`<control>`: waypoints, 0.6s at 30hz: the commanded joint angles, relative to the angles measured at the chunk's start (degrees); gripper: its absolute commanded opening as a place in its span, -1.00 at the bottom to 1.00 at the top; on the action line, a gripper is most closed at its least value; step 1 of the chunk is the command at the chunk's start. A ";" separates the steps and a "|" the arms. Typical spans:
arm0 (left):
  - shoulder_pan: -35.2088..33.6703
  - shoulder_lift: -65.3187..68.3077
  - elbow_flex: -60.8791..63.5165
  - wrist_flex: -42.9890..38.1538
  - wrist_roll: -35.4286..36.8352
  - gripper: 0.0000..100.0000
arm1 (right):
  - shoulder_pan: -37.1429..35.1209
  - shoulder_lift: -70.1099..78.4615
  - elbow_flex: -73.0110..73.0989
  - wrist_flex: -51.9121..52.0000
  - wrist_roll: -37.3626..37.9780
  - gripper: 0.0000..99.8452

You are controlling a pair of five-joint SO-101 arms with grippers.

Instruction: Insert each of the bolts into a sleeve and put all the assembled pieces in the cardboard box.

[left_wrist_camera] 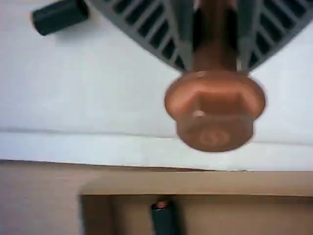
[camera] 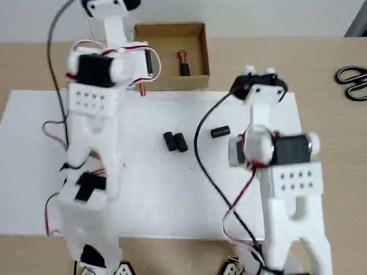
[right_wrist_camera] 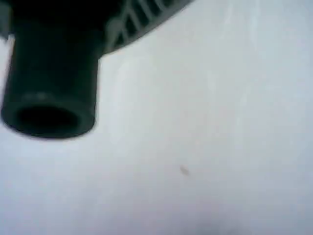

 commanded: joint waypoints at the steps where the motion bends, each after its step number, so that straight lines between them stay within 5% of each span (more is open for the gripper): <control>1: 1.23 -12.57 7.43 1.14 -0.53 -0.99 | -2.77 -7.34 4.75 -2.51 0.44 -0.99; 12: 2.02 -41.49 38.99 0.79 -0.88 -0.99 | -11.56 -35.12 25.49 -12.88 0.35 -0.99; 18: 2.02 -58.81 56.22 -7.82 -0.70 -0.99 | -14.90 -49.01 33.05 -12.88 0.44 -0.99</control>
